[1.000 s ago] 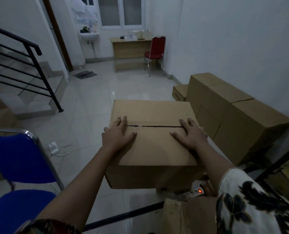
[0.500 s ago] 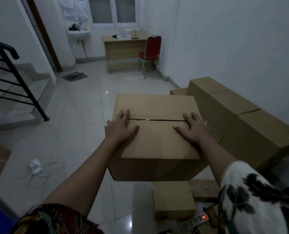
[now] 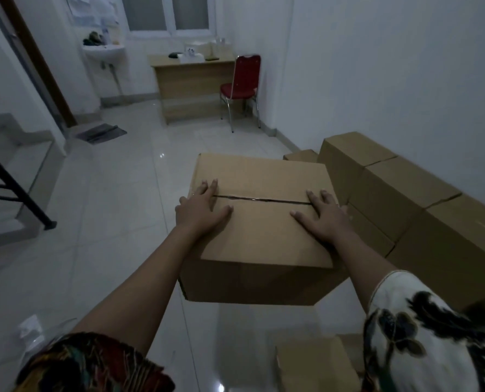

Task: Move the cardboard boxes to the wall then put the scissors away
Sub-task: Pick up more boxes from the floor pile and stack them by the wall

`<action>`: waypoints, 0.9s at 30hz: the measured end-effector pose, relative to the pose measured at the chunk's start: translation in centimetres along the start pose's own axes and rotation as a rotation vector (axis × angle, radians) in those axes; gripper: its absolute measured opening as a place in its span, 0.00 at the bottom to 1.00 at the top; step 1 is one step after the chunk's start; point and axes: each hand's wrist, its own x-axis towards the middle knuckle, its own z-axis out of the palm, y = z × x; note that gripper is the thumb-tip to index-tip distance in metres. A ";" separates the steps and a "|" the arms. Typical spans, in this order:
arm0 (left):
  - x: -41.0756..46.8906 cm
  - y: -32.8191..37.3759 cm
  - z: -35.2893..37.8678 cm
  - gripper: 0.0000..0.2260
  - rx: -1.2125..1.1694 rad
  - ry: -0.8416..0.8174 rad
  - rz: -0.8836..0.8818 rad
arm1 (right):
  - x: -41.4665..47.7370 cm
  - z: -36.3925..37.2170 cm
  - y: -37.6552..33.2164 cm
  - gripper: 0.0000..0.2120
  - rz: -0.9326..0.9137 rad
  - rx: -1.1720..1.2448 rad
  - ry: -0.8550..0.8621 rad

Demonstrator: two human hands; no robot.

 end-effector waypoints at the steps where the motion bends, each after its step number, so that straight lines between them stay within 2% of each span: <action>1: 1.7 -0.6 -0.3 0.37 -0.001 0.003 0.017 | 1.3 0.2 -0.9 0.40 0.010 -0.001 0.009; 6: 10.3 -1.6 -1.9 0.36 0.025 0.006 0.094 | 7.2 0.3 -3.7 0.40 0.060 0.014 0.063; 13: 22.9 0.9 1.1 0.38 -0.041 -0.071 0.215 | 15.5 -0.7 -2.1 0.39 0.199 0.008 0.101; 18: 31.9 6.7 4.3 0.40 -0.070 -0.112 0.320 | 21.8 -2.6 2.0 0.40 0.301 0.003 0.137; 25: 44.0 20.4 8.2 0.42 -0.111 -0.190 0.533 | 28.9 -7.6 10.7 0.41 0.517 0.057 0.259; 27: 45.8 24.0 9.3 0.39 -0.115 -0.195 0.612 | 29.7 -9.0 12.8 0.41 0.569 0.050 0.296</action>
